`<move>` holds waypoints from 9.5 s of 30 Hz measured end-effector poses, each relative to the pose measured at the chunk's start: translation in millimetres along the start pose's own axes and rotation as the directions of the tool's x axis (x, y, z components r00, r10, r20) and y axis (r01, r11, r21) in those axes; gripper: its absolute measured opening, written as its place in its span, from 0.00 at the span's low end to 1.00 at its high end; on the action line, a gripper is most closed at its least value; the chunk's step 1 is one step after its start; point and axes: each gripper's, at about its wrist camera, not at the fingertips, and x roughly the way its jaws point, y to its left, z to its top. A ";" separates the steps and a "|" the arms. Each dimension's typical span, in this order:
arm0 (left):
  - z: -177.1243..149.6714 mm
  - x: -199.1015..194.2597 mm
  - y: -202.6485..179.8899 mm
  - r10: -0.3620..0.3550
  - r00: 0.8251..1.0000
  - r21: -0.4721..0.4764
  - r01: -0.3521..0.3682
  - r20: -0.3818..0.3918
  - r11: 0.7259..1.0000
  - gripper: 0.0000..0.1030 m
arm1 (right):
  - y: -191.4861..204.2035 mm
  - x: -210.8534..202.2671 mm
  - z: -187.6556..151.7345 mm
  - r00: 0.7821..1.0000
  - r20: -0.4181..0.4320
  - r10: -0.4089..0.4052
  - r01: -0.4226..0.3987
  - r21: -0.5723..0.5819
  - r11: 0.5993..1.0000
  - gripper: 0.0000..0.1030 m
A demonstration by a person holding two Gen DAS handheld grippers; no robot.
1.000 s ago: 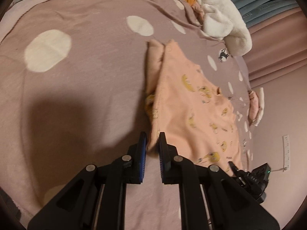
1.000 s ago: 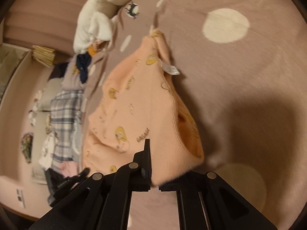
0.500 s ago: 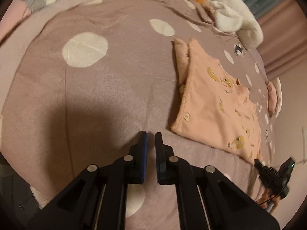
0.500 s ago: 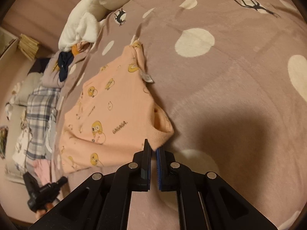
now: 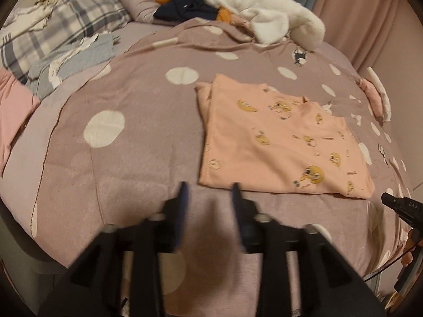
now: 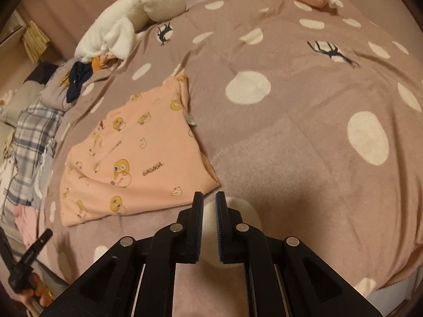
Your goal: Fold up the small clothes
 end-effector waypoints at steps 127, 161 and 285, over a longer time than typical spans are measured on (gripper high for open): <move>-30.8 -30.2 3.1 -0.009 0.993 -0.074 0.018 0.115 0.997 0.99 | 140.7 62.3 35.4 0.759 0.113 0.641 -0.649 0.200 0.734 0.07; -35.9 -35.6 33.6 0.029 0.995 -0.155 -0.013 0.098 0.988 0.99 | 258.7 115.5 -31.9 0.675 -0.312 0.669 -0.696 0.033 0.718 0.20; 95.8 -9.8 -77.7 -0.265 0.953 -0.140 0.285 0.145 0.948 0.29 | 185.4 2.0 34.9 0.929 0.107 0.355 -0.323 -0.237 0.916 0.24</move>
